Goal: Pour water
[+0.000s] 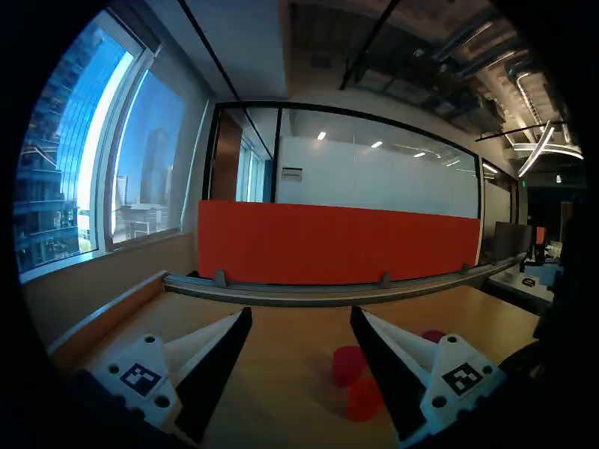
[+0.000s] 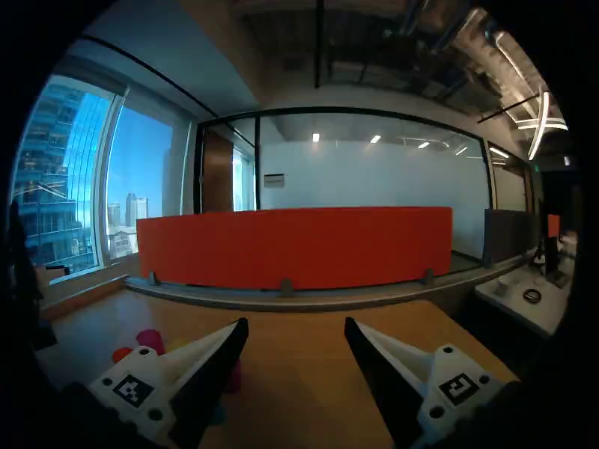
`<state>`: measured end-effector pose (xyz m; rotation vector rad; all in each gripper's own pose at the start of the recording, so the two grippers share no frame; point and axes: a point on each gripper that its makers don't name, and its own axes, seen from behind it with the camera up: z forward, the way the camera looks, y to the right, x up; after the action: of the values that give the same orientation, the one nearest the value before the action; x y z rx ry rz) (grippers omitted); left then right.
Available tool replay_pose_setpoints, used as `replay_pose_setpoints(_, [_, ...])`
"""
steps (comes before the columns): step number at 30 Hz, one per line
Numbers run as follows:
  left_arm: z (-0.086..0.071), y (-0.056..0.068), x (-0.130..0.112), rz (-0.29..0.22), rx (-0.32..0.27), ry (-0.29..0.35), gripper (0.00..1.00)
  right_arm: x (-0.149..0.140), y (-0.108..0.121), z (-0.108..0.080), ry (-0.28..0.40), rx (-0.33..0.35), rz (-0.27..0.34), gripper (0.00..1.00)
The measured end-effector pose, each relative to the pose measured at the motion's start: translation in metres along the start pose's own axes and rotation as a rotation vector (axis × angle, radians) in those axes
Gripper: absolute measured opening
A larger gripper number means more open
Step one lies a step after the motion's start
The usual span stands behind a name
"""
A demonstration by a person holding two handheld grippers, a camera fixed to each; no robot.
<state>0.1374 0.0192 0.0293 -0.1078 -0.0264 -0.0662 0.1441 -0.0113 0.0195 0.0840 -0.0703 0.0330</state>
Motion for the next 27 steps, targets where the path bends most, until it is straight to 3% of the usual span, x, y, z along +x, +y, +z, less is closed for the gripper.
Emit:
replay_pose_setpoints(14, [0.006,0.003,0.045,0.016,-0.039,0.015,0.98,0.035,-0.002,0.005,0.004,0.015,-0.021,0.99])
replay_pose_setpoints(21, [0.008,0.008,0.041,0.04,-0.075,-0.009,0.98,0.032,-0.007,0.006,-0.005,0.051,-0.017,0.99])
replay_pose_setpoints(27, [0.009,0.023,0.038,0.056,-0.147,-0.018,0.98,0.03,-0.018,0.004,-0.01,0.126,-0.017,0.99])
